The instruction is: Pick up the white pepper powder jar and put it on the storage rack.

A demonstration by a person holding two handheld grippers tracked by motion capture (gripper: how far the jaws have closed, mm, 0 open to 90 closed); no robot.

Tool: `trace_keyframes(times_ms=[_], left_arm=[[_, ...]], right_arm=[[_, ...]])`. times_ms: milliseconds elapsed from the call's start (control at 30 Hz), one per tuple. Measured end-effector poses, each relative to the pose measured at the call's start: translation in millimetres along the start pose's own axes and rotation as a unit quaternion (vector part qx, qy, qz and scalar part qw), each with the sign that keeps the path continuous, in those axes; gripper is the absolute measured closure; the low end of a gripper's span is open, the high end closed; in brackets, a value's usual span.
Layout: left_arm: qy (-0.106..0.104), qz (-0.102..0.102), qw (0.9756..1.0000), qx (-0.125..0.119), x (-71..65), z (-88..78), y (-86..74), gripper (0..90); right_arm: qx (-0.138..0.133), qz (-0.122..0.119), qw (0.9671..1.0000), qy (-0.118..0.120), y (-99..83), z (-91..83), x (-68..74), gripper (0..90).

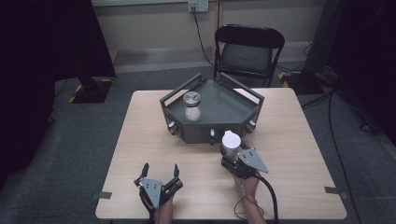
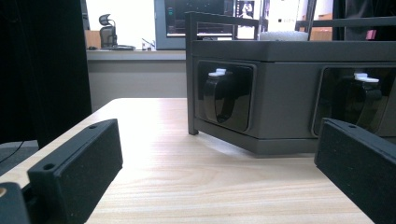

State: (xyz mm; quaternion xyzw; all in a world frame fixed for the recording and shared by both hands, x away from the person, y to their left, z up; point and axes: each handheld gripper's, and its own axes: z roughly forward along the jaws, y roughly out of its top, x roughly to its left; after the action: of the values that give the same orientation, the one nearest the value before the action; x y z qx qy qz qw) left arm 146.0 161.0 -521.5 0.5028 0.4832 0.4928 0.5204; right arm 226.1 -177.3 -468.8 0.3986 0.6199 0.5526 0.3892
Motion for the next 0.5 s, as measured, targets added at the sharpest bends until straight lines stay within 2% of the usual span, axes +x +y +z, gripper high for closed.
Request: trace_keyframes(times_ms=[200,500], left_arm=[[0.000,0.000,1.0000,0.000,0.0,0.0,0.0,0.4],[0.000,0.000,1.0000,0.000,0.0,0.0,0.0,0.2]], right_arm=[[-0.005,-0.006,0.9999,0.011,5.7,-3.0,-0.5,30.3],[-0.003,-0.009,0.9998,0.015,17.9,-6.6,-2.9,30.3]])
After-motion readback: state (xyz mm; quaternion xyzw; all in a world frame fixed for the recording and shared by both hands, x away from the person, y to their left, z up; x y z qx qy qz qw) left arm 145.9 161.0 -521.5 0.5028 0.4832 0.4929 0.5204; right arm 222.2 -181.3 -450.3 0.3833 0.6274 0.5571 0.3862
